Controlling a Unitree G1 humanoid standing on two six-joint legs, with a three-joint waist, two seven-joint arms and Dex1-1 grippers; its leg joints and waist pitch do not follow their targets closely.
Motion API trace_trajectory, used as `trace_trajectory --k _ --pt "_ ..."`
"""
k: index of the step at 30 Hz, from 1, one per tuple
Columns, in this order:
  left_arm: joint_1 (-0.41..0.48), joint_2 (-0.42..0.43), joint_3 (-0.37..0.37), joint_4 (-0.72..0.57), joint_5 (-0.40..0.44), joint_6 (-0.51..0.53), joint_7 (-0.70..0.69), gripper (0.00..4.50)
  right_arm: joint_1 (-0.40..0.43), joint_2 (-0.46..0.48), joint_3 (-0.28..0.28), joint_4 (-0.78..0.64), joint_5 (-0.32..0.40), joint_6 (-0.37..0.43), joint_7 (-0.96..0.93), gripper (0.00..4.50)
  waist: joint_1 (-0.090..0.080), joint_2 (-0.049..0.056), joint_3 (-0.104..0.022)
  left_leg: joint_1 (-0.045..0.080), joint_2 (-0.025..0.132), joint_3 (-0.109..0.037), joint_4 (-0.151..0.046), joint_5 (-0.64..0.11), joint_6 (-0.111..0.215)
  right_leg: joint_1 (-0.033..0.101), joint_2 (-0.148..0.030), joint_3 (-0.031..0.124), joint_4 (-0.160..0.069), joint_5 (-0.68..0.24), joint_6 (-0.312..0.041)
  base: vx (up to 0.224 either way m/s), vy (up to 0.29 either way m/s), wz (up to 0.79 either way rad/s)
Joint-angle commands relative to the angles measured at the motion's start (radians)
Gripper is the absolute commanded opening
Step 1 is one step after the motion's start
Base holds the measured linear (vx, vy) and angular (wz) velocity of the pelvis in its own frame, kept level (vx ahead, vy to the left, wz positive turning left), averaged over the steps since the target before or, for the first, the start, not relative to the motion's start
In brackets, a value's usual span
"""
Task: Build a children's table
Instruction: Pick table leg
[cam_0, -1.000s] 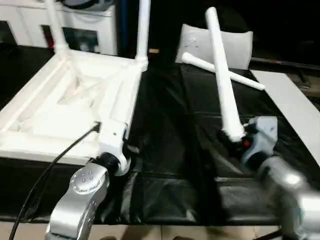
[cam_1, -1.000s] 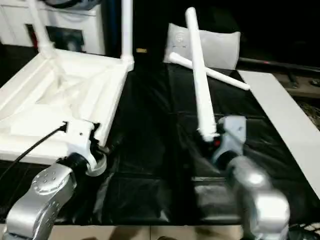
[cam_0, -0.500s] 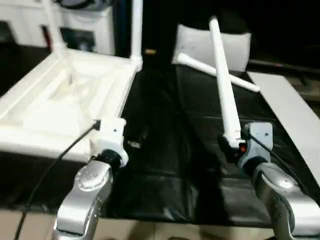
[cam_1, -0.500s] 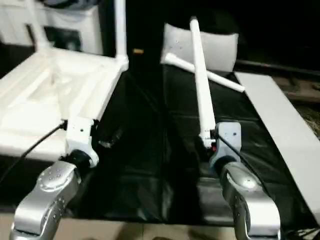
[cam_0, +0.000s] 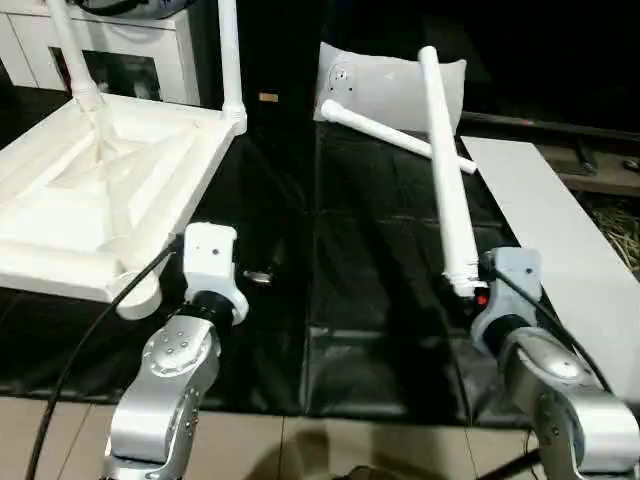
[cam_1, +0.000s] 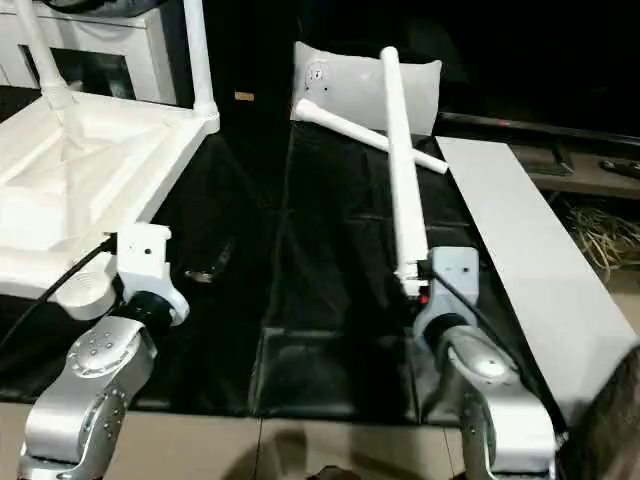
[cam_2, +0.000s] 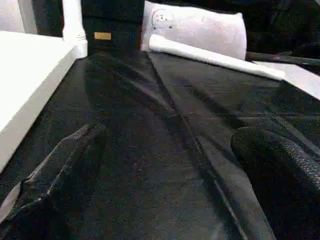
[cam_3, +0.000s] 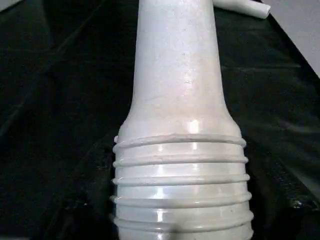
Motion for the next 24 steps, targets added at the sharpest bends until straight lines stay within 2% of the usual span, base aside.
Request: trace_trajectory --k 1,2,3,4,5,6,7,8,9,10,11,12,13,14,15,16,17,18,19,20,21,22,23,24 --pt "0.001 -0.002 -0.008 -0.015 0.000 0.003 -0.007 4.50 0.001 -0.010 -0.007 -0.025 -0.006 -0.008 -0.010 2.77 -0.028 0.017 -0.012 0.042 0.016 -0.001 -0.104 -0.612 0.051 0.026 -0.005 -0.041 -0.122 -0.619 -0.002 -0.035 0.077 -0.15" --pt "0.003 -0.003 -0.009 -0.016 -0.002 0.002 -0.006 4.50 0.002 -0.012 -0.006 -0.026 -0.007 -0.008 -0.010 2.77 -0.027 0.039 -0.006 0.020 0.070 -0.020 -0.171 -0.734 0.066 0.077 -0.019 -0.044 -0.032 -0.422 -0.044 -0.035 0.077 -0.15" --pt "0.005 -0.003 -0.012 -0.018 -0.002 0.002 -0.006 4.50 0.000 -0.016 -0.003 -0.026 -0.008 -0.004 -0.007 2.77 -0.027 0.029 0.004 -0.008 0.098 -0.019 -0.216 -0.798 0.076 0.107 -0.024 -0.044 0.050 -0.329 -0.046 -0.074 0.032 -0.09" --pt "0.006 -0.003 -0.013 -0.019 -0.003 0.003 -0.005 4.50 0.000 -0.019 -0.001 -0.026 -0.009 0.000 -0.004 2.77 0.004 0.041 0.004 0.012 0.106 0.011 -0.233 -0.843 0.094 0.106 -0.031 -0.032 0.104 -0.206 -0.058 0.000 0.000 0.00" --pt "0.008 -0.003 -0.014 -0.021 -0.003 0.003 -0.006 4.50 0.000 -0.021 0.001 -0.027 -0.011 0.000 -0.002 2.77 0.015 0.015 0.014 0.020 0.117 0.039 -0.228 -0.848 0.099 0.110 -0.047 0.009 0.127 -0.314 -0.034 0.000 0.000 0.00" --pt "0.011 -0.003 -0.016 -0.023 -0.003 0.003 -0.007 4.50 0.000 -0.023 0.002 -0.026 -0.014 -0.002 -0.002 2.77 0.019 -0.036 0.016 0.080 0.025 0.077 -0.071 -0.724 0.041 0.031 -0.038 0.026 -0.076 -0.844 0.028 0.077 -0.055 -0.03" --pt "0.013 -0.002 -0.017 -0.024 -0.002 0.004 -0.008 4.50 0.000 -0.023 0.003 -0.026 -0.017 -0.004 -0.002 2.77 0.015 -0.041 0.030 0.179 -0.052 0.107 0.099 -0.542 0.021 -0.097 -0.056 -0.001 -0.230 -1.159 0.066 0.099 -0.016 -0.25" --pt "0.015 -0.002 -0.018 -0.025 -0.002 0.005 -0.009 4.50 -0.001 -0.024 0.003 -0.025 -0.018 -0.005 -0.003 2.77 0.025 -0.050 -0.004 0.057 -0.048 0.065 0.118 -0.244 0.081 0.047 -0.149 0.100 -0.186 -1.233 0.052 0.099 -0.016 -0.25" --pt "0.020 -0.002 -0.020 -0.029 -0.002 0.005 -0.010 4.50 -0.001 -0.026 0.004 -0.025 -0.019 -0.004 -0.003 2.77 0.066 -0.039 -0.023 -0.015 -0.035 0.041 0.065 -0.126 0.083 0.126 -0.161 0.147 -0.143 -1.051 0.023 0.109 0.023 -0.18" --pt "0.023 -0.002 -0.021 -0.031 -0.001 0.006 -0.011 4.50 0.000 -0.028 0.004 -0.025 -0.018 -0.003 -0.003 2.77 0.068 -0.042 -0.019 -0.002 -0.028 0.042 0.031 -0.118 0.085 0.114 -0.138 0.143 -0.132 -0.933 -0.005 0.076 0.000 0.01" --pt "0.030 -0.002 -0.023 -0.036 -0.001 0.006 -0.012 4.50 0.001 -0.034 0.008 -0.025 -0.020 -0.001 -0.003 2.77 0.045 -0.044 -0.015 -0.026 -0.033 0.032 -0.042 -0.093 0.080 0.134 -0.072 0.094 -0.101 -0.697 -0.066 0.076 0.000 0.01" --pt "0.039 -0.001 -0.025 -0.043 -0.003 0.007 -0.011 4.50 0.003 -0.040 0.011 -0.027 -0.019 0.000 0.000 2.77 0.040 0.000 -0.027 0.033 -0.015 0.023 -0.081 -0.132 0.076 0.099 -0.044 0.066 -0.075 -0.476 -0.126 0.000 0.000 0.00" --pt "0.045 0.000 -0.027 -0.047 -0.004 0.008 -0.011 4.50 0.004 -0.045 0.015 -0.028 -0.020 0.001 0.002 2.77 0.025 -0.007 -0.025 0.058 -0.005 0.018 -0.092 -0.199 0.093 0.083 -0.036 0.054 -0.068 -0.408 -0.161 0.087 0.024 0.06" --pt "0.048 0.000 -0.028 -0.049 -0.003 0.007 -0.011 4.50 0.004 -0.047 0.014 -0.029 -0.021 0.002 0.002 2.77 0.012 0.003 -0.030 0.067 0.004 0.008 -0.107 -0.249 0.115 0.096 -0.036 0.049 -0.058 -0.302 -0.217 0.087 0.024 0.06" --pt "0.055 -0.001 -0.032 -0.052 -0.003 0.006 -0.011 4.50 0.005 -0.053 0.016 -0.030 -0.024 0.003 0.002 2.77 0.020 0.004 -0.024 0.008 -0.029 -0.001 -0.103 -0.248 0.195 0.144 -0.063 0.035 -0.089 -0.330 -0.216 0.088 0.032 0.15" --pt "0.056 -0.001 -0.033 -0.053 -0.003 0.006 -0.011 4.50 0.005 -0.058 0.020 -0.030 -0.027 0.002 0.004 2.77 0.024 -0.017 -0.027 -0.040 -0.053 -0.009 -0.071 -0.169 0.279 0.187 -0.095 0.023 -0.121 -0.463 -0.165 0.083 0.061 0.47" --pt "0.061 -0.003 -0.036 -0.055 -0.002 0.006 -0.010 4.50 0.005 -0.070 0.030 -0.030 -0.032 0.002 0.009 2.77 0.032 -0.007 -0.029 -0.033 -0.057 -0.006 -0.058 -0.136 0.285 0.188 -0.107 0.014 -0.140 -0.527 -0.162 0.083 0.061 0.47" --pt "0.063 -0.004 -0.037 -0.057 -0.001 0.007 -0.009 4.50 0.005 -0.075 0.035 -0.029 -0.035 0.003 0.011 2.77 0.020 -0.015 -0.034 -0.054 -0.057 -0.015 -0.049 -0.077 0.294 0.207 -0.110 -0.004 -0.151 -0.568 -0.148 0.110 0.067 0.58" --pt "0.066 -0.007 -0.039 -0.060 0.000 0.008 -0.008 4.50 0.005 -0.080 0.038 -0.029 -0.037 0.002 0.013 2.77 0.024 -0.002 -0.041 -0.053 -0.061 -0.021 -0.048 0.005 0.317 0.211 -0.101 -0.031 -0.155 -0.495 -0.146 0.125 0.061 0.60" --pt "0.068 -0.008 -0.041 -0.061 0.001 0.009 -0.008 4.50 0.005 -0.082 0.039 -0.028 -0.038 0.001 0.013 2.77 0.024 -0.002 -0.041 -0.053 -0.061 -0.021 -0.048 0.005 0.317 0.211 -0.101 -0.031 -0.155 -0.495 -0.146 0.125 0.061 0.60" --pt "0.074 -0.010 -0.046 -0.065 0.002 0.009 -0.006 4.50 0.005 -0.085 0.040 -0.024 -0.045 -0.009 0.015 2.77 0.008 0.010 -0.051 -0.027 -0.074 -0.061 -0.058 0.133 0.395 0.211 -0.051 -0.077 -0.128 -0.316 -0.151 0.141 0.056 0.63" --pt "0.076 -0.011 -0.048 -0.066 0.002 0.009 -0.006 4.50 0.004 -0.077 0.030 -0.021 -0.041 -0.016 0.011 2.77 -0.002 0.016 -0.051 -0.008 -0.083 -0.086 -0.064 0.182 0.433 0.201 -0.026 -0.089 -0.111 -0.273 -0.141 0.219 0.005 0.48" --pt "0.078 -0.011 -0.050 -0.067 0.002 0.009 -0.005 4.50 0.002 -0.072 0.019 -0.019 -0.039 -0.023 0.009 2.77 -0.046 0.020 -0.046 0.142 0.021 -0.168 -0.095 0.174 0.470 0.056 0.003 -0.066 0.006 -0.243 -0.131 0.219 0.005 0.48" --pt "0.078 -0.010 -0.050 -0.067 0.002 0.009 -0.006 4.50 -0.001 -0.070 0.012 -0.016 -0.036 -0.026 0.009 2.77 -0.040 0.008 -0.058 0.187 0.070 -0.204 -0.088 0.222 0.546 -0.015 -0.022 -0.024 0.072 -0.200 -0.065 0.236 -0.041 0.25"
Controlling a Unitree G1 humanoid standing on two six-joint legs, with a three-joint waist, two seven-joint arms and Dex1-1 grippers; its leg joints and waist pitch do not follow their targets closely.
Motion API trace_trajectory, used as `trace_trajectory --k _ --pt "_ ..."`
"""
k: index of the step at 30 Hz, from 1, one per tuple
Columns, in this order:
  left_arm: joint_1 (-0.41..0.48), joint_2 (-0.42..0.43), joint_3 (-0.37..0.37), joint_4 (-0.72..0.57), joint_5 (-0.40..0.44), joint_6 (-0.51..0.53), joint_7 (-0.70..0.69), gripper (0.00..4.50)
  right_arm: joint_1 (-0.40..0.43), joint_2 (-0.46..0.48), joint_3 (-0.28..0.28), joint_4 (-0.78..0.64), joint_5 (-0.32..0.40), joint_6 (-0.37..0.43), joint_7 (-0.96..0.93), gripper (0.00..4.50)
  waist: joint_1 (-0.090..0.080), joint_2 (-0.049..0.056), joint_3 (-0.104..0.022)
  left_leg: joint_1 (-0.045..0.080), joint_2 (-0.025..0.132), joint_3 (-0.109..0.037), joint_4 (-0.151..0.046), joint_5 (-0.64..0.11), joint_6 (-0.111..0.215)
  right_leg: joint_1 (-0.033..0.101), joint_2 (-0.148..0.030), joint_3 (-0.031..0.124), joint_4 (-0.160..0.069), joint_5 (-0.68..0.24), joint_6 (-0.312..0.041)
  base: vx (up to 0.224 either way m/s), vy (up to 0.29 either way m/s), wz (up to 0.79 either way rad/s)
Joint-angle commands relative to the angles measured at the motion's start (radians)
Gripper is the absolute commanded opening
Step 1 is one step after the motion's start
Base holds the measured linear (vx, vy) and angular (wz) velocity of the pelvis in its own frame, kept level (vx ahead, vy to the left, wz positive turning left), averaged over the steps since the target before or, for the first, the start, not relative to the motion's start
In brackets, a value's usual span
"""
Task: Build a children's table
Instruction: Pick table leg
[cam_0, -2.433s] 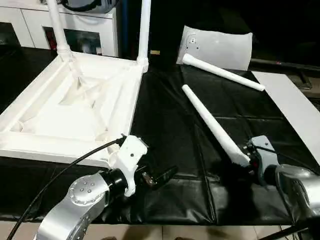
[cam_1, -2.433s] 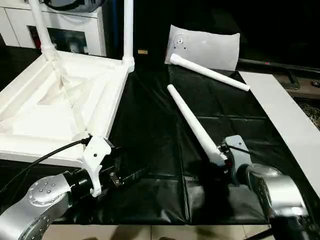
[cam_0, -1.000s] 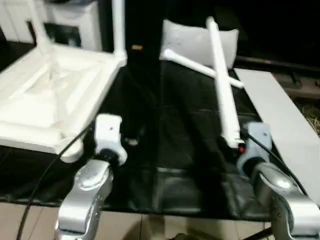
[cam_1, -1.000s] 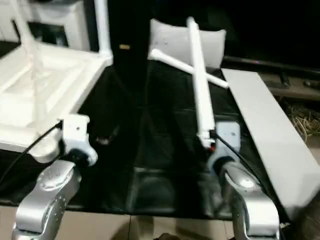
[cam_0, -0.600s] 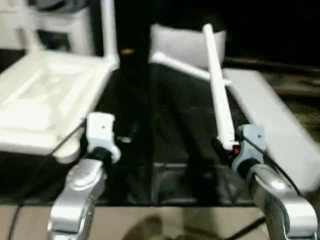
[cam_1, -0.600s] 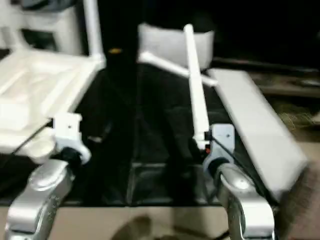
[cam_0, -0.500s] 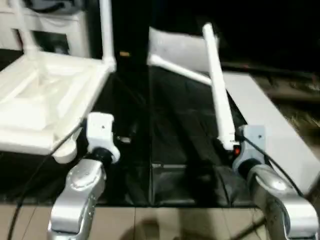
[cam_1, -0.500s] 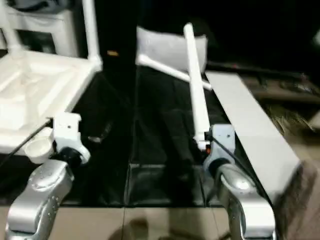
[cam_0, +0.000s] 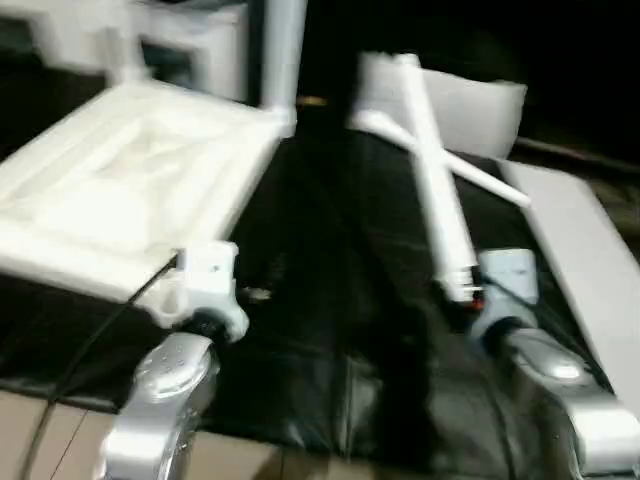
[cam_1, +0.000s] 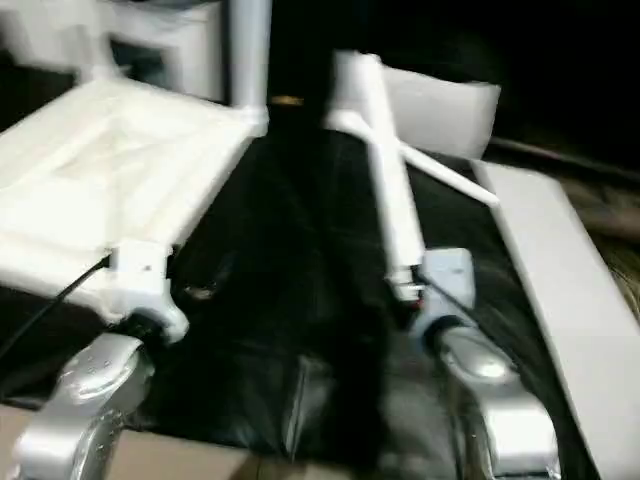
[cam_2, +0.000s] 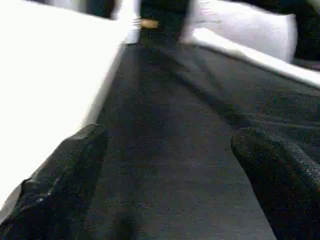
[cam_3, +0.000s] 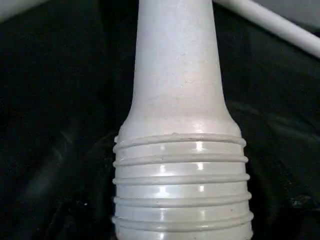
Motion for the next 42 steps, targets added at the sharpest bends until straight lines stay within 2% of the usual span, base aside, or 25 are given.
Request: trace_trajectory --k 1,2,3,4,5,6,7,8,9,10,11,12,13,15,16,20,22,25,26,29,30,33,34,37,42 --pt "-0.014 -0.020 -0.035 -0.017 -0.001 0.006 -0.004 4.50 0.001 -0.024 -0.055 -0.007 -0.008 -0.018 -0.009 2.77 -0.036 0.029 -0.062 0.156 0.178 -0.115 -0.088 0.407 0.494 -0.153 -0.023 0.050 0.051 -0.072 0.036 0.173 -0.045 0.09" --pt "-0.014 -0.019 -0.036 -0.017 0.001 0.005 -0.004 4.50 -0.002 -0.029 -0.055 -0.004 -0.009 -0.019 -0.008 2.77 -0.038 0.018 -0.064 0.154 0.169 -0.104 -0.089 0.457 0.494 -0.164 -0.033 0.066 0.044 -0.035 0.045 0.173 -0.045 0.09" --pt "-0.015 -0.019 -0.037 -0.016 0.002 0.006 -0.003 4.50 -0.005 -0.035 -0.054 -0.001 -0.009 -0.020 -0.008 2.77 -0.035 -0.008 -0.056 0.101 0.076 -0.023 -0.084 0.381 0.414 -0.122 -0.038 0.090 -0.035 0.087 0.009 0.155 -0.053 0.03" --pt "-0.016 -0.019 -0.037 -0.016 0.002 0.006 -0.003 4.50 -0.006 -0.036 -0.055 0.000 -0.010 -0.021 -0.008 2.77 -0.009 -0.068 -0.076 -0.006 -0.035 0.055 -0.006 0.181 0.316 0.028 -0.067 0.185 -0.111 0.024 -0.016 0.146 -0.064 0.12" --pt "-0.016 -0.016 -0.039 -0.017 0.005 0.008 -0.004 4.50 -0.012 -0.040 -0.058 0.007 -0.011 -0.025 -0.009 2.77 0.022 -0.050 -0.065 -0.036 -0.065 0.075 0.062 0.035 0.253 0.071 -0.145 0.265 -0.160 -0.049 -0.113 0.146 -0.064 0.12" --pt "-0.016 -0.013 -0.043 -0.017 0.010 0.010 -0.005 4.50 -0.016 -0.042 -0.062 0.014 -0.012 -0.029 -0.009 2.77 0.024 -0.059 -0.063 -0.100 -0.010 0.044 0.123 0.039 0.119 0.119 -0.182 0.255 -0.144 -0.074 -0.197 0.142 -0.065 -0.02" --pt "-0.017 -0.011 -0.045 -0.016 0.013 0.012 -0.005 4.50 -0.021 -0.045 -0.065 0.021 -0.013 -0.033 -0.009 2.77 0.028 -0.062 -0.056 -0.108 -0.007 0.047 0.104 0.138 0.029 0.096 -0.139 0.209 -0.125 0.075 -0.192 0.117 -0.056 -0.19" --pt "-0.017 -0.010 -0.046 -0.015 0.015 0.013 -0.005 4.50 -0.026 -0.047 -0.068 0.029 -0.015 -0.036 -0.010 2.77 0.030 -0.053 -0.045 -0.092 0.003 0.048 0.075 0.187 0.010 0.072 -0.135 0.183 -0.128 0.153 -0.206 0.117 -0.056 -0.19" --pt "-0.019 -0.008 -0.045 -0.015 0.016 0.013 -0.005 4.50 -0.031 -0.048 -0.072 0.037 -0.018 -0.038 -0.011 2.77 0.022 -0.035 -0.038 -0.088 0.028 0.051 -0.008 0.321 0.003 0.036 -0.094 0.125 -0.121 0.225 -0.205 0.075 -0.041 -0.16" --pt "-0.020 -0.007 -0.044 -0.014 0.017 0.013 -0.005 4.50 -0.035 -0.048 -0.074 0.041 -0.019 -0.039 -0.012 2.77 0.021 0.025 -0.049 -0.085 0.070 0.044 -0.078 0.401 0.012 0.036 -0.047 0.092 -0.097 0.231 -0.162 0.075 0.015 -0.20" --pt "-0.021 -0.006 -0.042 -0.014 0.016 0.015 -0.005 4.50 -0.040 -0.052 -0.076 0.049 -0.023 -0.043 -0.012 2.77 -0.001 0.014 -0.048 -0.108 0.088 0.038 -0.073 0.437 0.050 0.034 -0.026 0.095 -0.073 0.287 -0.121 0.075 0.015 -0.20" --pt "-0.021 -0.006 -0.041 -0.015 0.015 0.015 -0.005 4.50 -0.043 -0.054 -0.077 0.053 -0.025 -0.045 -0.012 2.77 -0.001 0.033 -0.074 -0.039 0.133 0.004 -0.048 0.569 0.078 0.003 -0.038 0.109 -0.056 0.400 -0.100 0.110 0.029 -0.05" --pt "-0.022 -0.003 -0.041 -0.016 0.015 0.016 -0.008 4.50 -0.053 -0.061 -0.082 0.067 -0.026 -0.052 -0.012 2.77 -0.010 0.032 -0.073 -0.041 0.133 -0.002 -0.050 0.608 0.086 0.002 -0.045 0.112 -0.055 0.423 -0.100 0.056 0.019 0.03" --pt "-0.024 0.003 -0.044 -0.019 0.016 0.022 -0.013 4.50 -0.070 -0.071 -0.095 0.091 -0.024 -0.064 -0.013 2.77 -0.001 0.023 -0.055 -0.063 0.118 0.022 -0.067 0.438 0.070 0.017 -0.065 0.118 -0.085 0.346 -0.121 0.028 0.010 0.02" --pt "-0.025 0.009 -0.051 -0.025 0.016 0.033 -0.021 4.50 -0.086 -0.083 -0.104 0.117 -0.027 -0.075 -0.014 2.77 0.009 0.023 -0.042 -0.065 0.114 0.039 -0.086 0.107 0.022 0.025 -0.072 0.123 -0.105 0.130 -0.146 0.000 0.000 0.00" --pt "-0.030 0.033 -0.072 -0.041 0.012 0.056 -0.048 4.50 -0.132 -0.117 -0.123 0.196 -0.040 -0.084 -0.011 2.77 0.000 0.027 -0.019 -0.061 0.111 0.050 -0.101 -0.202 -0.059 0.001 -0.066 0.130 -0.131 -0.231 -0.131 -0.053 0.021 -0.04" --pt "-0.039 0.078 -0.104 -0.075 -0.007 0.092 -0.113 4.50 -0.210 -0.188 -0.145 0.345 -0.052 -0.100 0.011 2.77 -0.002 0.032 -0.016 -0.061 0.107 0.050 -0.099 -0.248 -0.076 -0.010 -0.066 0.133 -0.135 -0.313 -0.104 -0.064 0.014 -0.08" --pt "-0.043 0.096 -0.113 -0.091 -0.019 0.106 -0.142 4.50 -0.250 -0.232 -0.147 0.429 -0.058 -0.113 0.028 2.77 0.003 0.032 -0.017 -0.065 0.104 0.060 -0.093 -0.203 -0.061 -0.014 -0.068 0.136 -0.138 -0.308 -0.098 -0.037 0.009 -0.06" --pt "-0.047 0.104 -0.114 -0.103 -0.037 0.125 -0.159 4.50 -0.281 -0.269 -0.146 0.499 -0.069 -0.127 0.038 2.77 0.003 0.028 -0.017 -0.073 0.101 0.065 -0.091 -0.168 -0.049 -0.010 -0.067 0.137 -0.137 -0.294 -0.100 0.000 0.000 0.00" --pt "-0.058 0.133 -0.121 -0.131 -0.067 0.174 -0.197 4.50 -0.366 -0.366 -0.135 0.691 -0.103 -0.172 0.074 2.77 0.008 0.030 -0.024 -0.074 0.101 0.080 -0.081 -0.099 -0.028 -0.015 -0.061 0.134 -0.129 -0.224 -0.122 0.000 0.000 0.00" --pt "-0.061 0.158 -0.132 -0.152 -0.082 0.200 -0.228 4.50 -0.426 -0.433 -0.116 0.827 -0.125 -0.199 0.117 2.77 0.009 0.026 -0.025 -0.078 0.100 0.084 -0.078 -0.061 -0.015 -0.013 -0.059 0.133 -0.124 -0.171 -0.140 0.000 0.000 0.00" --pt "-0.060 0.175 -0.139 -0.170 -0.094 0.216 -0.250 4.50 -0.460 -0.481 -0.090 0.912 -0.144 -0.220 0.153 2.77 0.015 0.026 -0.035 -0.089 0.100 0.092 -0.071 0.029 0.018 -0.003 -0.057 0.131 -0.110 -0.025 -0.172 0.000 0.000 0.00" --pt "-0.059 0.196 -0.151 -0.191 -0.107 0.220 -0.278 4.50 -0.487 -0.519 -0.070 0.980 -0.165 -0.243 0.183 2.77 0.016 0.019 -0.035 -0.090 0.101 0.095 -0.069 0.055 0.037 -0.006 -0.055 0.130 -0.107 0.020 -0.182 0.000 0.000 0.00" --pt "-0.054 0.230 -0.166 -0.230 -0.136 0.239 -0.325 4.50 -0.525 -0.577 -0.035 1.082 -0.207 -0.301 0.227 2.77 0.018 0.016 -0.032 -0.090 0.103 0.101 -0.067 0.062 0.062 -0.008 -0.055 0.131 -0.107 0.043 -0.210 0.000 0.000 0.00" --pt "-0.050 0.260 -0.170 -0.287 -0.175 0.284 -0.355 4.50 -0.589 -0.663 0.025 1.296 -0.264 -0.421 0.320 2.77 0.027 0.010 -0.025 -0.087 0.107 0.110 -0.065 0.015 0.067 -0.016 -0.053 0.128 -0.114 -0.059 -0.214 0.000 0.000 0.00"
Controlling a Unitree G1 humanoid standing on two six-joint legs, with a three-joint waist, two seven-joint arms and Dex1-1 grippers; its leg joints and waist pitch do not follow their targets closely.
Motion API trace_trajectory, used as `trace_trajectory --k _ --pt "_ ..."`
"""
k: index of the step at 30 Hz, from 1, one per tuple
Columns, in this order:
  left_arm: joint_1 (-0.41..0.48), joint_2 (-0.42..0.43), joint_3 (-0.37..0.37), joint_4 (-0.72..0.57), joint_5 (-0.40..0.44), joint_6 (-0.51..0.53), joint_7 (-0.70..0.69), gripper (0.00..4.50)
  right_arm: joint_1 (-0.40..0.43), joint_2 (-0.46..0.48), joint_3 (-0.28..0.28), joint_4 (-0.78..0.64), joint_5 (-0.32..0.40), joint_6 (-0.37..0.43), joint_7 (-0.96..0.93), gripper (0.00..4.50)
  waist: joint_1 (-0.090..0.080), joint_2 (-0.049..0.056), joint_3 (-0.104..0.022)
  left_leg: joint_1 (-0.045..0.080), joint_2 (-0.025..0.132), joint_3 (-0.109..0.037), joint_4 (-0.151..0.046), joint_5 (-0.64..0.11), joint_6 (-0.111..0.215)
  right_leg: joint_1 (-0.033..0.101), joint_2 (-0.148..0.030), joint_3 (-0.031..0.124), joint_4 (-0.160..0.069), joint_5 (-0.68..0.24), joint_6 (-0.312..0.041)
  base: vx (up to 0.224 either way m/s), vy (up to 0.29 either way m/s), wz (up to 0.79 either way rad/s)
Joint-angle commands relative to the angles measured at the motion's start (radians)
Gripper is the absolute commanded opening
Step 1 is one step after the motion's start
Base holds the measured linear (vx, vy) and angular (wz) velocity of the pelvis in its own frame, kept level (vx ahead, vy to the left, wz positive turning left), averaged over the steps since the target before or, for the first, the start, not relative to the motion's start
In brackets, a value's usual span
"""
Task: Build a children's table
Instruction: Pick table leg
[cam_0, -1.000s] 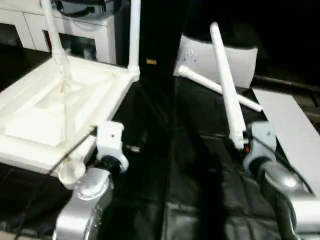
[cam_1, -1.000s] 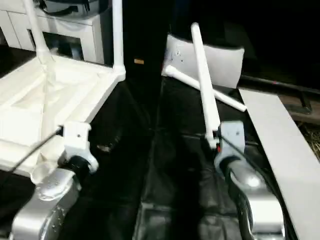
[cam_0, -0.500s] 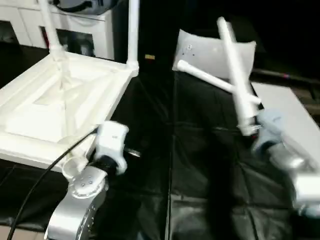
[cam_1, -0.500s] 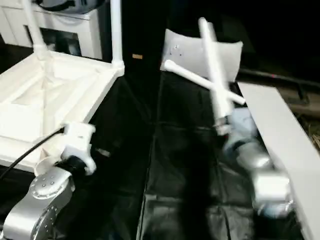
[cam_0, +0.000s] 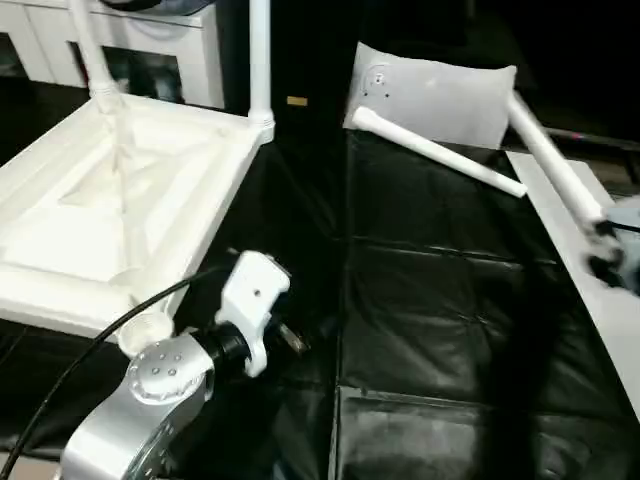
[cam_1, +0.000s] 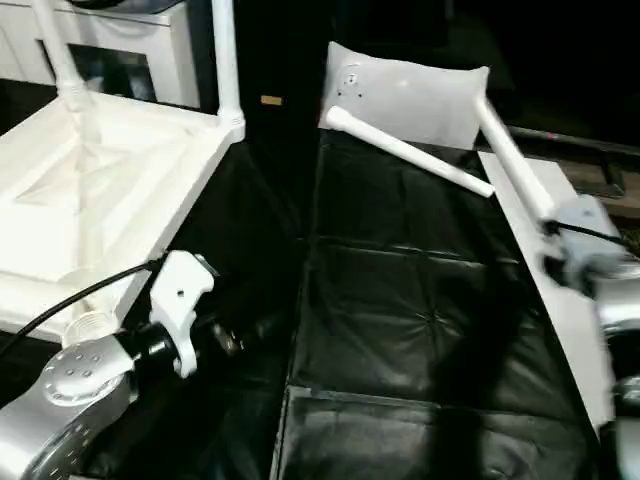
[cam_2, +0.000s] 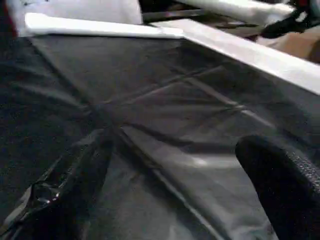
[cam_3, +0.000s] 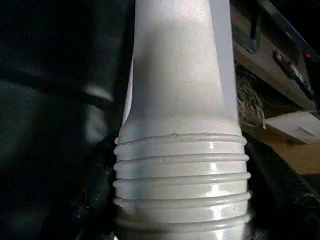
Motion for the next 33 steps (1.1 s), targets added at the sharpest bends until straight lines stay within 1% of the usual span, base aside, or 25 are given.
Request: trace_trajectory --k 1,2,3,4,5,7,8,9,11,14,16,18,19,21,22,23,24,25,26,27,28,30,31,32,33 --pt "-0.001 0.006 -0.009 -0.025 -0.020 0.023 -0.008 4.50 -0.025 -0.035 0.016 0.060 -0.027 -0.047 0.051 2.77 0.001 -0.017 -0.048 0.007 0.067 -0.003 -0.065 -0.098 0.085 0.043 -0.102 0.048 -0.080 -0.136 -0.239 0.000 0.000 0.00" --pt "0.001 0.008 -0.010 -0.030 -0.022 0.028 -0.009 4.50 -0.027 -0.046 0.030 0.095 -0.037 -0.064 0.077 2.77 0.002 -0.023 -0.047 0.007 0.069 0.000 -0.066 -0.110 0.081 0.040 -0.102 0.047 -0.082 -0.164 -0.232 0.000 0.000 0.00" --pt "0.003 0.009 -0.011 -0.033 -0.023 0.030 -0.009 4.50 -0.025 -0.054 0.042 0.120 -0.044 -0.077 0.097 2.77 0.004 -0.023 -0.046 0.010 0.071 0.005 -0.064 -0.122 0.076 0.036 -0.103 0.048 -0.086 -0.186 -0.226 0.000 0.000 0.00" --pt "0.004 0.012 -0.013 -0.036 -0.027 0.034 -0.011 4.50 -0.025 -0.061 0.054 0.143 -0.053 -0.089 0.113 2.77 0.006 -0.021 -0.046 0.012 0.073 0.005 -0.064 -0.122 0.073 0.035 -0.103 0.049 -0.085 -0.189 -0.227 0.000 0.000 0.00" --pt "0.004 0.014 -0.015 -0.038 -0.030 0.037 -0.012 4.50 -0.023 -0.066 0.063 0.159 -0.061 -0.097 0.125 2.77 0.006 -0.022 -0.046 0.010 0.072 0.007 -0.064 -0.121 0.071 0.035 -0.100 0.048 -0.084 -0.185 -0.228 0.000 0.000 0.00" --pt "0.003 0.016 -0.016 -0.039 -0.033 0.038 -0.015 4.50 -0.016 -0.071 0.071 0.173 -0.070 -0.104 0.135 2.77 0.007 -0.023 -0.046 0.008 0.073 0.006 -0.066 -0.121 0.069 0.035 -0.100 0.048 -0.085 -0.186 -0.224 0.000 0.000 0.00" --pt "0.002 0.018 -0.017 -0.039 -0.035 0.041 -0.017 4.50 -0.016 -0.074 0.080 0.190 -0.077 -0.114 0.142 2.77 0.008 -0.022 -0.048 0.008 0.073 0.006 -0.065 -0.114 0.071 0.035 -0.101 0.049 -0.082 -0.174 -0.223 0.000 0.000 0.00" --pt "0.000 0.019 -0.017 -0.040 -0.037 0.044 -0.019 4.50 -0.017 -0.078 0.090 0.212 -0.085 -0.126 0.151 2.77 0.008 -0.024 -0.047 0.007 0.074 0.006 -0.065 -0.116 0.072 0.034 -0.101 0.048 -0.083 -0.179 -0.222 0.000 0.000 0.00" --pt "-0.006 0.022 -0.016 -0.038 -0.041 0.052 -0.024 4.50 -0.016 -0.083 0.094 0.248 -0.093 -0.145 0.157 2.77 0.008 -0.017 -0.047 0.009 0.073 0.007 -0.065 -0.127 0.069 0.033 -0.101 0.049 -0.084 -0.188 -0.224 0.000 0.000 0.00" --pt "-0.009 0.026 -0.019 -0.036 -0.041 0.053 -0.026 4.50 -0.020 -0.085 0.094 0.267 -0.099 -0.159 0.158 2.77 0.008 -0.022 -0.046 0.008 0.072 0.008 -0.065 -0.138 0.068 0.032 -0.099 0.048 -0.086 -0.201 -0.220 0.000 0.000 0.00" --pt "-0.012 0.030 -0.020 -0.035 -0.051 0.059 -0.026 4.50 -0.029 -0.091 0.108 0.294 -0.107 -0.184 0.197 2.77 0.007 -0.019 -0.048 0.007 0.073 0.007 -0.064 -0.140 0.070 0.033 -0.099 0.047 -0.085 -0.203 -0.224 0.000 0.000 0.00" --pt "-0.013 0.036 -0.023 -0.037 -0.052 0.057 -0.028 4.50 -0.027 -0.096 0.112 0.289 -0.105 -0.194 0.230 2.77 0.008 -0.023 -0.048 0.005 0.073 0.007 -0.065 -0.140 0.074 0.034 -0.099 0.047 -0.086 -0.203 -0.223 0.000 0.000 0.00" --pt "-0.012 0.038 -0.020 -0.043 -0.055 0.061 -0.030 4.50 -0.018 -0.105 0.111 0.264 -0.087 -0.203 0.297 2.77 0.008 -0.023 -0.047 0.006 0.073 0.007 -0.065 -0.140 0.076 0.033 -0.099 0.047 -0.086 -0.207 -0.221 0.000 0.000 0.00" --pt "-0.011 0.038 -0.018 -0.046 -0.057 0.064 -0.031 4.50 -0.009 -0.113 0.109 0.242 -0.073 -0.202 0.343 2.77 0.009 -0.023 -0.046 0.005 0.075 0.007 -0.065 -0.143 0.086 0.035 -0.100 0.048 -0.087 -0.215 -0.222 0.000 0.000 0.00" --pt "-0.009 0.039 -0.015 -0.049 -0.059 0.066 -0.031 4.50 0.004 -0.122 0.106 0.213 -0.059 -0.201 0.385 2.77 0.012 -0.030 -0.046 0.005 0.075 0.007 -0.065 -0.134 0.091 0.035 -0.101 0.049 -0.087 -0.215 -0.219 0.000 0.000 0.00" --pt "-0.006 0.042 -0.014 -0.052 -0.059 0.066 -0.032 4.50 0.023 -0.134 0.098 0.171 -0.037 -0.189 0.432 2.77 0.012 -0.028 -0.046 0.006 0.076 0.007 -0.065 -0.134 0.092 0.034 -0.102 0.049 -0.087 -0.217 -0.221 0.000 0.000 0.00" --pt "-0.006 0.042 -0.014 -0.052 -0.059 0.066 -0.032 4.50 0.025 -0.135 0.097 0.165 -0.034 -0.187 0.438 2.77 0.011 -0.029 -0.045 0.004 0.076 0.007 -0.066 -0.134 0.095 0.035 -0.101 0.049 -0.089 -0.219 -0.217 0.000 0.000 0.00" --pt "-0.003 0.045 -0.012 -0.055 -0.061 0.066 -0.033 4.50 0.044 -0.150 0.083 0.116 -0.004 -0.176 0.489 2.77 0.012 -0.028 -0.045 0.008 0.079 0.007 -0.066 -0.140 0.095 0.032 -0.101 0.048 -0.089 -0.228 -0.217 0.000 0.000 0.00" --pt "-0.003 0.046 -0.012 -0.055 -0.063 0.067 -0.034 4.50 0.049 -0.155 0.071 0.093 0.012 -0.171 0.506 2.77 0.013 -0.027 -0.045 0.008 0.081 0.006 -0.067 -0.145 0.094 0.033 -0.102 0.049 -0.090 -0.235 -0.216 0.000 0.000 0.00" --pt "-0.002 0.047 -0.011 -0.055 -0.065 0.066 -0.034 4.50 0.049 -0.159 0.050 0.071 0.037 -0.150 0.519 2.77 0.011 -0.027 -0.044 0.008 0.081 0.005 -0.068 -0.149 0.093 0.032 -0.102 0.048 -0.091 -0.245 -0.216 0.000 0.000 0.00" --pt "-0.002 0.049 -0.012 -0.055 -0.066 0.065 -0.034 4.50 0.049 -0.164 0.029 0.048 0.061 -0.136 0.531 2.77 0.010 -0.028 -0.046 0.008 0.080 0.006 -0.067 -0.148 0.095 0.033 -0.100 0.049 -0.091 -0.243 -0.215 0.000 0.000 0.00" --pt "-0.004 0.049 -0.014 -0.054 -0.067 0.064 -0.034 4.50 0.043 -0.170 -0.003 0.028 0.090 -0.121 0.533 2.77 0.010 -0.027 -0.047 0.008 0.079 0.006 -0.067 -0.139 0.095 0.033 -0.101 0.049 -0.090 -0.237 -0.218 0.000 0.000 0.00" --pt "-0.007 0.048 -0.019 -0.051 -0.069 0.061 -0.035 4.50 0.035 -0.179 -0.056 -0.004 0.130 -0.090 0.537 2.77 0.012 -0.027 -0.047 0.009 0.079 0.007 -0.066 -0.129 0.097 0.034 -0.100 0.050 -0.090 -0.222 -0.221 0.000 0.000 0.00" --pt "-0.007 0.048 -0.019 -0.051 -0.069 0.061 -0.035 4.50 0.035 -0.179 -0.056 -0.004 0.130 -0.090 0.537 2.77 0.012 -0.027 -0.047 0.009 0.079 0.007 -0.066 -0.129 0.097 0.034 -0.100 0.050 -0.090 -0.222 -0.221 0.000 0.000 0.00" --pt "-0.011 0.045 -0.022 -0.050 -0.071 0.061 -0.035 4.50 0.036 -0.181 -0.091 -0.026 0.152 -0.074 0.525 2.77 0.014 -0.024 -0.049 0.010 0.080 0.007 -0.066 -0.117 0.097 0.033 -0.100 0.049 -0.088 -0.205 -0.224 0.000 0.000 0.00"
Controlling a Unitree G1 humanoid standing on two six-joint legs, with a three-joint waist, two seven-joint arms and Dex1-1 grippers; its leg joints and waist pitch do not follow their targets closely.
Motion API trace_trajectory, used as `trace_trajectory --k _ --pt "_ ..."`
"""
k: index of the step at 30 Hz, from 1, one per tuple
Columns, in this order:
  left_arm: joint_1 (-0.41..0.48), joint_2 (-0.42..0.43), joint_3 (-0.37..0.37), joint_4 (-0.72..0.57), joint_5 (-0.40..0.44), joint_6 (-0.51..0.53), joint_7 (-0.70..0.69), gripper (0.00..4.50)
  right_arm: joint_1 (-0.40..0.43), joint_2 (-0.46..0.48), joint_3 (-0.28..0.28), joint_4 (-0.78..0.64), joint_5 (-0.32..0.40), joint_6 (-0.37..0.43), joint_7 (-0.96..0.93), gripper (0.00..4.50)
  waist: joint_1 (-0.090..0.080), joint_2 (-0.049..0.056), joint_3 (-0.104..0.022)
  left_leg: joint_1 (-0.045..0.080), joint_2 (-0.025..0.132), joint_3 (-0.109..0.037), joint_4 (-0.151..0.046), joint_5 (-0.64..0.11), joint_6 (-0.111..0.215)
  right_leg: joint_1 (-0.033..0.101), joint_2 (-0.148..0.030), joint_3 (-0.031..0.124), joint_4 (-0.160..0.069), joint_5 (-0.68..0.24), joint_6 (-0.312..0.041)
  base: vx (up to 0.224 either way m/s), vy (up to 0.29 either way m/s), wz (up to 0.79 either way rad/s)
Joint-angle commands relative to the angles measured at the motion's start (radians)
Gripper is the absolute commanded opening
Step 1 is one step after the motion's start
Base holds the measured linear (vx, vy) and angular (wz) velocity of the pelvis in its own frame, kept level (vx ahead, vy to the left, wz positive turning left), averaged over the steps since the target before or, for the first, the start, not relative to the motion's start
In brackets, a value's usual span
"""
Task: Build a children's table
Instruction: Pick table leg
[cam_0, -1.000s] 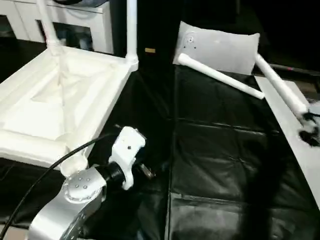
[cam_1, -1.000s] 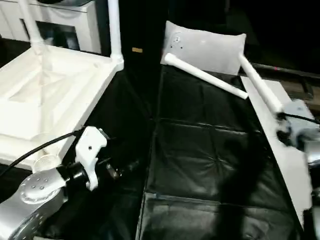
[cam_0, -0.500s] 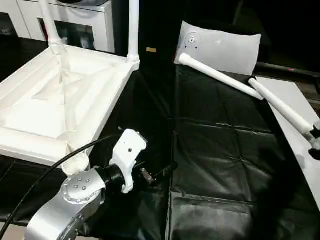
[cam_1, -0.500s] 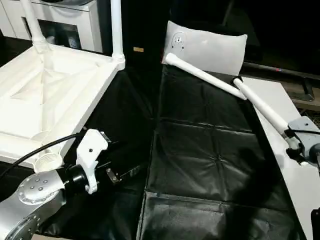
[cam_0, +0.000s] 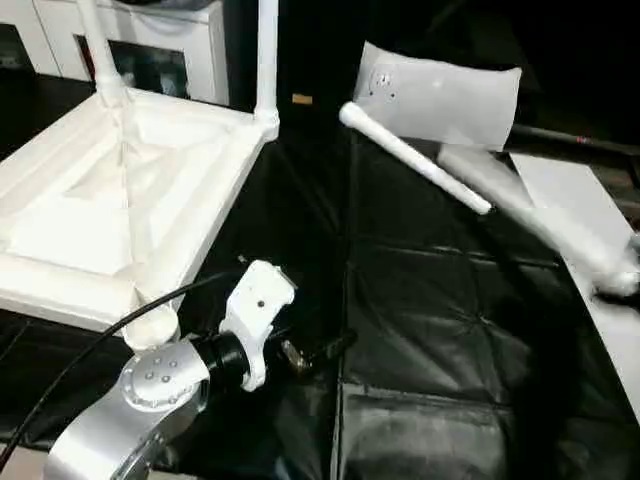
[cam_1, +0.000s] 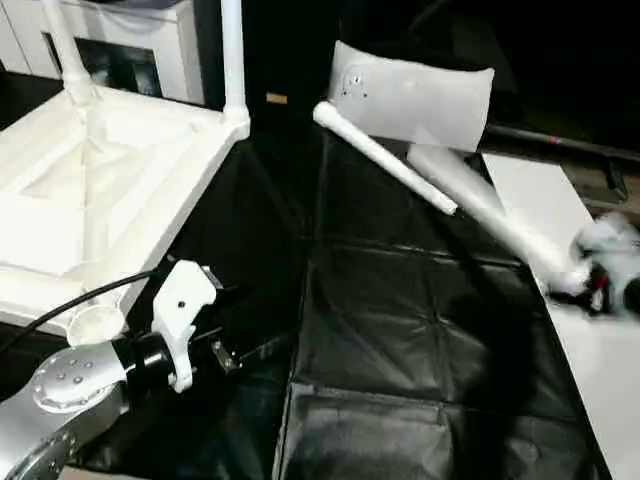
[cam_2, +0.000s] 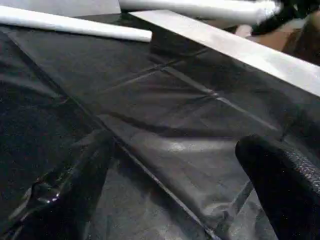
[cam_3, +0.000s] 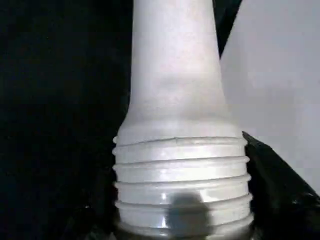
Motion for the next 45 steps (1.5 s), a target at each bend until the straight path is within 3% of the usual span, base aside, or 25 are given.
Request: trace_trajectory --k 1,3,5,9,11,14,21,27,34,41,45 --pt "-0.012 -0.003 -0.012 -0.008 -0.008 0.003 -0.010 4.50 -0.015 -0.031 -0.057 -0.033 0.035 0.030 -0.013 2.77 0.005 -0.012 -0.053 0.012 0.069 -0.012 -0.068 -0.111 0.099 0.038 -0.100 0.048 -0.088 -0.194 -0.224 0.000 0.000 0.00" --pt "-0.015 -0.003 -0.015 -0.006 -0.007 0.001 -0.011 4.50 -0.009 -0.032 -0.061 -0.033 0.030 0.017 -0.036 2.77 0.006 -0.012 -0.053 0.012 0.069 -0.011 -0.068 -0.109 0.098 0.038 -0.101 0.048 -0.088 -0.193 -0.228 0.000 0.000 0.00" --pt "-0.021 -0.002 -0.023 0.008 -0.002 -0.010 -0.014 4.50 0.041 -0.025 -0.030 -0.034 -0.021 -0.033 -0.109 2.77 0.008 -0.008 -0.054 0.014 0.069 -0.010 -0.068 -0.116 0.091 0.036 -0.102 0.047 -0.091 -0.205 -0.229 0.000 0.000 0.00" --pt "-0.025 0.000 -0.025 0.021 0.002 -0.016 -0.011 4.50 0.117 -0.004 0.012 -0.081 -0.065 -0.041 -0.136 2.77 0.015 -0.010 -0.056 0.014 0.068 -0.009 -0.068 -0.124 0.078 0.038 -0.100 0.048 -0.093 -0.221 -0.214 0.000 0.000 0.00" --pt "-0.027 0.000 -0.026 0.026 0.001 -0.020 -0.010 4.50 0.121 0.026 0.007 -0.086 -0.080 -0.011 -0.205 2.77 0.014 -0.012 -0.058 0.011 0.066 -0.009 -0.068 -0.119 0.078 0.038 -0.100 0.048 -0.092 -0.220 -0.209 0.000 0.000 0.00" --pt "-0.028 0.000 -0.027 0.028 0.000 -0.021 -0.010 4.50 0.107 0.043 0.011 -0.043 -0.106 -0.034 -0.291 2.77 0.008 -0.013 -0.059 0.010 0.064 -0.010 -0.069 -0.111 0.067 0.038 -0.099 0.047 -0.089 -0.226 -0.199 0.000 0.000 0.00" --pt "-0.018 0.009 -0.029 0.028 0.001 -0.027 -0.012 4.50 0.122 0.048 0.029 -0.037 -0.122 -0.055 -0.303 2.77 0.007 -0.012 -0.063 0.008 0.064 -0.005 -0.065 -0.107 0.069 0.040 -0.097 0.048 -0.086 -0.198 -0.188 0.000 0.000 0.00" --pt "-0.015 0.012 -0.038 0.032 0.001 -0.032 -0.015 4.50 0.206 0.028 0.141 -0.103 -0.199 -0.067 -0.207 2.77 0.011 -0.011 -0.062 0.009 0.068 -0.005 -0.067 -0.113 0.080 0.040 -0.099 0.049 -0.089 -0.201 -0.193 0.000 0.000 0.00" --pt "-0.021 0.011 -0.040 0.038 0.003 -0.039 -0.013 4.50 0.265 0.057 0.147 -0.297 -0.158 0.006 -0.170 2.77 0.003 -0.011 -0.058 0.011 0.069 -0.010 -0.071 -0.167 0.056 0.036 -0.101 0.049 -0.097 -0.314 -0.152 0.000 0.000 0.00" --pt "-0.020 0.014 -0.038 0.038 0.001 -0.039 -0.009 4.50 0.308 0.076 0.156 -0.549 -0.136 0.113 -0.126 2.77 0.003 -0.006 -0.060 0.013 0.071 -0.011 -0.072 -0.145 0.058 0.034 -0.102 0.052 -0.092 -0.263 -0.165 0.000 0.000 0.00" --pt "-0.018 0.015 -0.037 0.039 0.003 -0.041 -0.008 4.50 0.331 0.113 0.189 -0.706 -0.131 0.181 -0.120 2.77 0.006 -0.002 -0.059 0.014 0.074 -0.014 -0.077 -0.129 0.057 0.034 -0.103 0.053 -0.089 -0.239 -0.162 0.000 0.000 0.00"
